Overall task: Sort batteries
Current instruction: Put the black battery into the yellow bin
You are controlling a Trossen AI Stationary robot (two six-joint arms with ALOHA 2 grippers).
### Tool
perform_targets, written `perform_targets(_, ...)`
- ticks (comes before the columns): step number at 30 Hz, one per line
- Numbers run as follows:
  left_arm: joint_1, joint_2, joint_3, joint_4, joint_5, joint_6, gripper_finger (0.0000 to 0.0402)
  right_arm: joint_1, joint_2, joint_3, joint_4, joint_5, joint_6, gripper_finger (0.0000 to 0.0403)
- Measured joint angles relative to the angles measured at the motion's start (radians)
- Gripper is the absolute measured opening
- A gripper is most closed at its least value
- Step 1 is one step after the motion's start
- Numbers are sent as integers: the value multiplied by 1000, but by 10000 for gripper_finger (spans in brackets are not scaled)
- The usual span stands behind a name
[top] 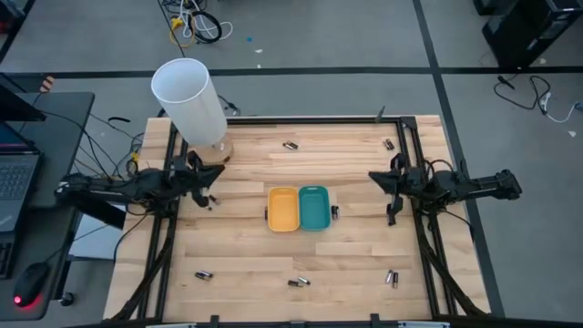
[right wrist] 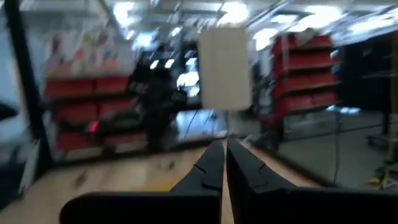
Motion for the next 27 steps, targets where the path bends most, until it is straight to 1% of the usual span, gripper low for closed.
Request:
perform_targets(2,0,96,36,-25,-14,25,21,0,0,0,55,-4,34,8)
perform_targets(4,0,211,76,-10,-59,29,21,-1,0,0,112,-1,42,6)
perform_targets(5,0,273,100,-2,-92,6,21,-5,1,0,138,26,3,6)
perform_targets(7,4,393,149,0,-175,-88,21,-17,1,1,171,108,-83,5)
perform_targets(9,16,512,207,-3,-218,-177,21,-27,7,0,255,121,-96,5)
perform_targets(10,26,566,238,-2,-225,-209,21,-33,7,0,310,120,-69,6)
perform_targets(12,43,667,305,-1,-228,-232,21,-46,7,0,394,129,51,7)
perform_targets(13,52,715,342,0,-228,-230,21,-52,7,0,423,151,140,8)
perform_targets(15,73,810,416,-1,-227,-218,21,-67,7,1,427,242,399,10)
perform_targets(16,85,854,453,-3,-219,-204,21,-75,7,2,389,289,544,10)
perform_targets(17,100,895,491,-3,-196,-192,21,-86,7,1,327,296,673,10)
perform_targets(18,117,932,528,-1,-157,-174,21,-95,7,1,240,266,765,10)
perform_targets(21,165,1031,633,-16,-51,-179,21,-126,16,0,-38,67,965,8)
perform_targets(22,180,1057,663,-36,-36,-202,21,-134,26,0,-108,22,1037,6)
perform_targets(23,195,1080,696,-63,-32,-230,21,-142,36,0,-159,-2,1104,4)
perform_targets(25,225,1122,758,-118,-32,-291,21,-154,66,1,-149,-27,1138,1)
perform_targets(27,256,1158,806,-167,-32,-352,21,-168,97,5,-96,-31,1107,1)
